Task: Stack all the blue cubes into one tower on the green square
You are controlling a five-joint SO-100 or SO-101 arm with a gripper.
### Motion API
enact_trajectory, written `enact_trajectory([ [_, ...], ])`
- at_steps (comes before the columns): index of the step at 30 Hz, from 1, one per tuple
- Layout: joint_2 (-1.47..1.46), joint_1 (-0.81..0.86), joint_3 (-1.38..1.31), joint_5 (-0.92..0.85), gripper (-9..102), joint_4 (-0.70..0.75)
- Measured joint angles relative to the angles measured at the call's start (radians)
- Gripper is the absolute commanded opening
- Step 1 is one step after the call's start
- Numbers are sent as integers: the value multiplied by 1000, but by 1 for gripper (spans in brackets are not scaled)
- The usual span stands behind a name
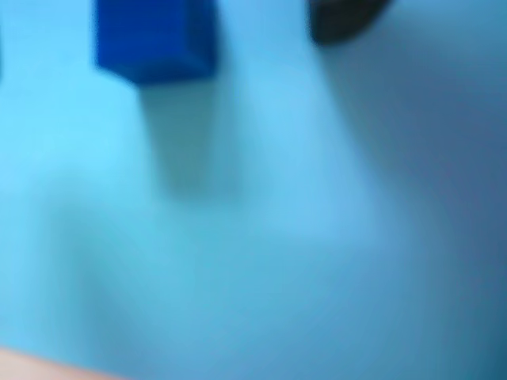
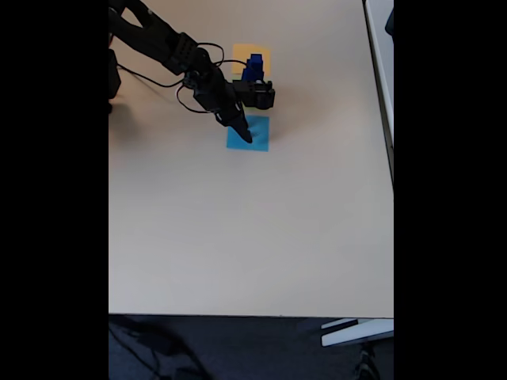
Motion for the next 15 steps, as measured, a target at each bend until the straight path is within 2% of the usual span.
enact_trajectory([
  [15, 0, 0, 3, 6, 0, -3],
])
